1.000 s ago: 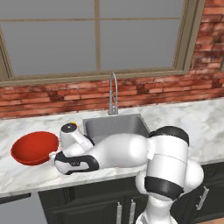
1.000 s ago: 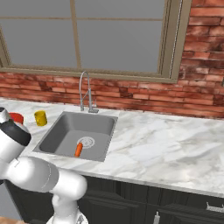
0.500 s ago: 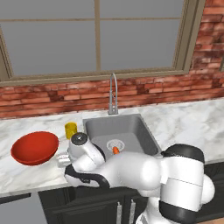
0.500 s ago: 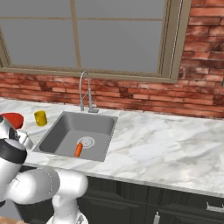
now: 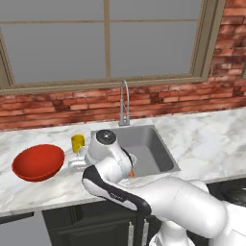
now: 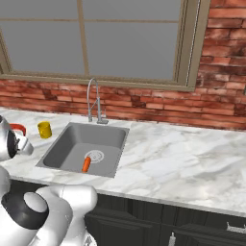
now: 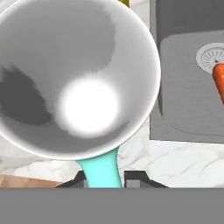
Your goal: Clear the mugs and bowl far away from the sink.
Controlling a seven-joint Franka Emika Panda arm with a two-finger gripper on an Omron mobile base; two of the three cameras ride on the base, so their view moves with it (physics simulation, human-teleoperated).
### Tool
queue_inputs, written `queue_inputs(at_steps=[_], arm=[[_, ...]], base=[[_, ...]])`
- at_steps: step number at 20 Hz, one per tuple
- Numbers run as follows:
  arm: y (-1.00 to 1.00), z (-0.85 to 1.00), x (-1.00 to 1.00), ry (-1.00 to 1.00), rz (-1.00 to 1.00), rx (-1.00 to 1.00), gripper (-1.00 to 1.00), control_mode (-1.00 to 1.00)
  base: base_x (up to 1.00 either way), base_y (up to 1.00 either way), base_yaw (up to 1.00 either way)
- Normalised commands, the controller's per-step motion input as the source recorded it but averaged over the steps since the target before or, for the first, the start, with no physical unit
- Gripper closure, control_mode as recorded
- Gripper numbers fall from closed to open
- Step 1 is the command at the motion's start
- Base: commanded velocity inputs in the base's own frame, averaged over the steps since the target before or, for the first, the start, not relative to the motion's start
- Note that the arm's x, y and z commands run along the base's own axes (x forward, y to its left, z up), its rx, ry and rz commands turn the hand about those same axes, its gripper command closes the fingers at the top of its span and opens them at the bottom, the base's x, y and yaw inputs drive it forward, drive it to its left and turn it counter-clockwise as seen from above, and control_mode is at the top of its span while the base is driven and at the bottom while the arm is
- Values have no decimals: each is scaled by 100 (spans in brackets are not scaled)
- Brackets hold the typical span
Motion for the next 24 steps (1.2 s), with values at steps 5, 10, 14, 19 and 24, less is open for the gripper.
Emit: queue_inputs(at_steps=[5,10,14,19,24], arm=[[-62,100,-6,37,5,9,100,-100],[-73,100,0,27,11,-22,100,-100],[-68,100,-3,37,6,-45,100,-100],[-93,83,-33,16,5,-42,100,-100],[-67,-10,-28,6,3,-3,100,-100]], base=[[0,0,0],[0,0,0],[0,0,0],[0,0,0],[0,0,0]])
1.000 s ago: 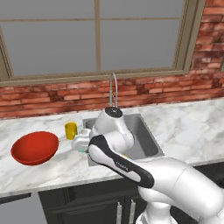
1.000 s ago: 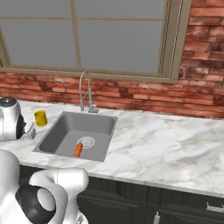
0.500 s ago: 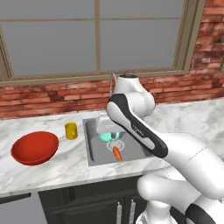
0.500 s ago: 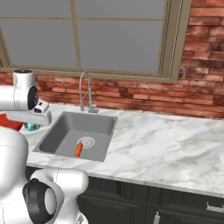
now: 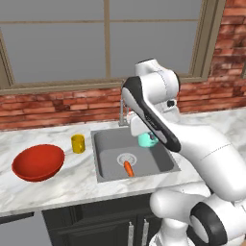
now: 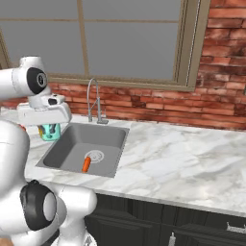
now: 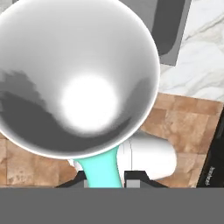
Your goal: Clear the mugs and bowl far away from the sink.
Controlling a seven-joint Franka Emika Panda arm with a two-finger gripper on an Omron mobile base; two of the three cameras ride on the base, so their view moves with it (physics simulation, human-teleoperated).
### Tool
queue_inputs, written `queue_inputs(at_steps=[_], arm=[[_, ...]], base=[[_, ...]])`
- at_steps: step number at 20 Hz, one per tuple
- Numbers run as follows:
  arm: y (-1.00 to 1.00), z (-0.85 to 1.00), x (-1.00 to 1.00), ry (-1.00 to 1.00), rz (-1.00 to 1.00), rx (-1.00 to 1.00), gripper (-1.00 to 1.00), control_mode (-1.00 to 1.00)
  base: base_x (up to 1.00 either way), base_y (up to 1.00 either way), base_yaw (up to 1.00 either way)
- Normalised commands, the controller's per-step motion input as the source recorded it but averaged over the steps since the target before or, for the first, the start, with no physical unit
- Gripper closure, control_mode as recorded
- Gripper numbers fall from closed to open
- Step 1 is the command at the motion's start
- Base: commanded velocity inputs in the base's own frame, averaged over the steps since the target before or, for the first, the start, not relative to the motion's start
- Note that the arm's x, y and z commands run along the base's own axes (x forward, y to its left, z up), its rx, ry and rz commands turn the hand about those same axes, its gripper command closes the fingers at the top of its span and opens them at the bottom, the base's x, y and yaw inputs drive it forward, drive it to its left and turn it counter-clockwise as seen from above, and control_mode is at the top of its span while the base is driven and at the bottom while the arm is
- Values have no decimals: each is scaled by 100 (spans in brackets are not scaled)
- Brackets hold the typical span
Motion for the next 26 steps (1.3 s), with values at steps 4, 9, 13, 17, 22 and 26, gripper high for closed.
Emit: queue_inputs(at_steps=[4,9,13,17,22,26], arm=[[-49,11,-54,-20,0,-8,100,-100],[-22,9,-46,-37,0,-6,100,-100],[-21,9,-43,-15,-1,8,100,-100],[-1,35,-15,-1,-4,20,100,-100],[1,54,-2,-7,-10,-1,100,-100],[0,62,-9,0,-10,-8,100,-100]], base=[[0,0,0],[0,0,0],[0,0,0],[0,0,0],[0,0,0],[0,0,0]])
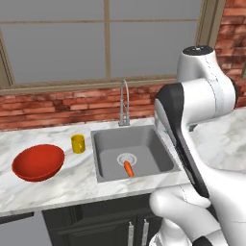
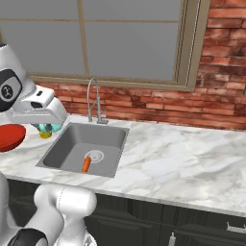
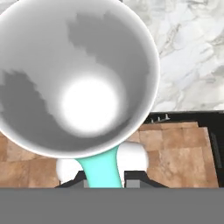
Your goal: Clear the mugs and bowl far away from the sink.
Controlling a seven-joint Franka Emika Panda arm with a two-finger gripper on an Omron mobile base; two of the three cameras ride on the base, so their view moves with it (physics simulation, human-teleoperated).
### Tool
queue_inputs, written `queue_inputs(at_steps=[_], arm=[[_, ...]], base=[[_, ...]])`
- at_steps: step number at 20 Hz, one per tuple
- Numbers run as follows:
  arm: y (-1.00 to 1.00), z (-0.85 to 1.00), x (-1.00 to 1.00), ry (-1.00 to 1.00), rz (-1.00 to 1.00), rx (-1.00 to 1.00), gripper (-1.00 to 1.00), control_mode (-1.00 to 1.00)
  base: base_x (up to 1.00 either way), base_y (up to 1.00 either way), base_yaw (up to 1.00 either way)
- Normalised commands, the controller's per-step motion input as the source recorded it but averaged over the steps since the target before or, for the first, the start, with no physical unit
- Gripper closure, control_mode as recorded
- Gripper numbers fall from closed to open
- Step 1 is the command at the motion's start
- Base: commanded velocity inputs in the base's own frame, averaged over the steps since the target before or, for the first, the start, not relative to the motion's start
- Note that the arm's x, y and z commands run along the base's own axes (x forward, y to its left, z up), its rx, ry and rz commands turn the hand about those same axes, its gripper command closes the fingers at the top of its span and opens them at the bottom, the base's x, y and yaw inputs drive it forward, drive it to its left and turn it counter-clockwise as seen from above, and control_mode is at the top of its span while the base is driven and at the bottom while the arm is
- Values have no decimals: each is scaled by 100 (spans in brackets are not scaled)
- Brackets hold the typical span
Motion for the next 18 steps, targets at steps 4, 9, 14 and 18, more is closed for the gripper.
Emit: queue_inputs(at_steps=[4,9,14,18], arm=[[0,19,-42,4,-2,0,100,-100],[0,0,-17,0,0,3,100,100],[0,0,0,0,0,0,100,100],[0,0,0,0,0,0,100,100]], base=[[0,0,0],[-22,27,0],[-37,93,37],[0,39,96]])
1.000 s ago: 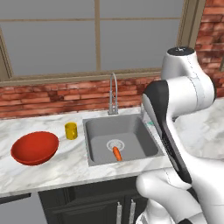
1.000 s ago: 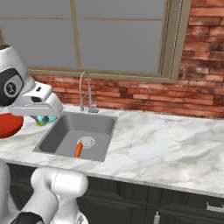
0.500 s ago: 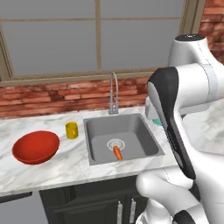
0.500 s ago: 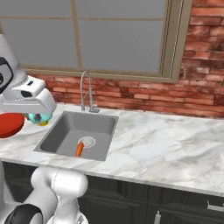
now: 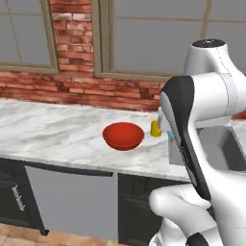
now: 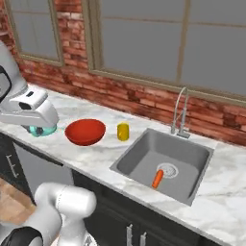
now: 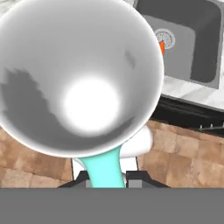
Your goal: Clear the mugs and bowl far away from the sink.
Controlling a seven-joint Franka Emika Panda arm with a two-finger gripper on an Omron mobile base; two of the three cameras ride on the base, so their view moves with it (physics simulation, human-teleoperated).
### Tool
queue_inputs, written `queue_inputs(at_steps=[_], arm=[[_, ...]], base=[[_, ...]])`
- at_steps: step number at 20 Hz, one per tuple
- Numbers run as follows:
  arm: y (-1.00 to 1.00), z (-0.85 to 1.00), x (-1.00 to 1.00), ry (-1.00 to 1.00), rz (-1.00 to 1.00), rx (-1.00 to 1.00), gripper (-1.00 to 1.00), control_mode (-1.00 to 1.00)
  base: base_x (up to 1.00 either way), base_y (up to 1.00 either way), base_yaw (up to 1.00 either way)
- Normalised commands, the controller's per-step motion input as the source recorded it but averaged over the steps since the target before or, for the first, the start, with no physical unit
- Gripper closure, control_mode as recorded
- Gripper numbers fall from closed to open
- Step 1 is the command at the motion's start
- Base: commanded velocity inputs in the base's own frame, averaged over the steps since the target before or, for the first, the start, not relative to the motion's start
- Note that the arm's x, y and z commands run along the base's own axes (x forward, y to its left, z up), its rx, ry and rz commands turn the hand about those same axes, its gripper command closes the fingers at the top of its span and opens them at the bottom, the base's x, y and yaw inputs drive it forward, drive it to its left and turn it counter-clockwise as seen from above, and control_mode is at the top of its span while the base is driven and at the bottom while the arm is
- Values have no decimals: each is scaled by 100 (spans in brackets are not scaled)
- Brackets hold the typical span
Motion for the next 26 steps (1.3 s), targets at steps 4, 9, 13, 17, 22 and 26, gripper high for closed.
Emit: queue_inputs(at_steps=[4,9,13,17,22,26], arm=[[0,0,0,0,0,0,100,100],[0,0,0,0,0,0,100,100],[0,0,0,0,0,0,100,100],[0,0,0,0,0,0,100,100],[0,0,0,0,0,0,100,100],[0,0,0,0,0,0,100,100]], base=[[0,3,100],[0,0,100],[0,0,100],[0,0,100],[0,0,100],[0,0,100]])
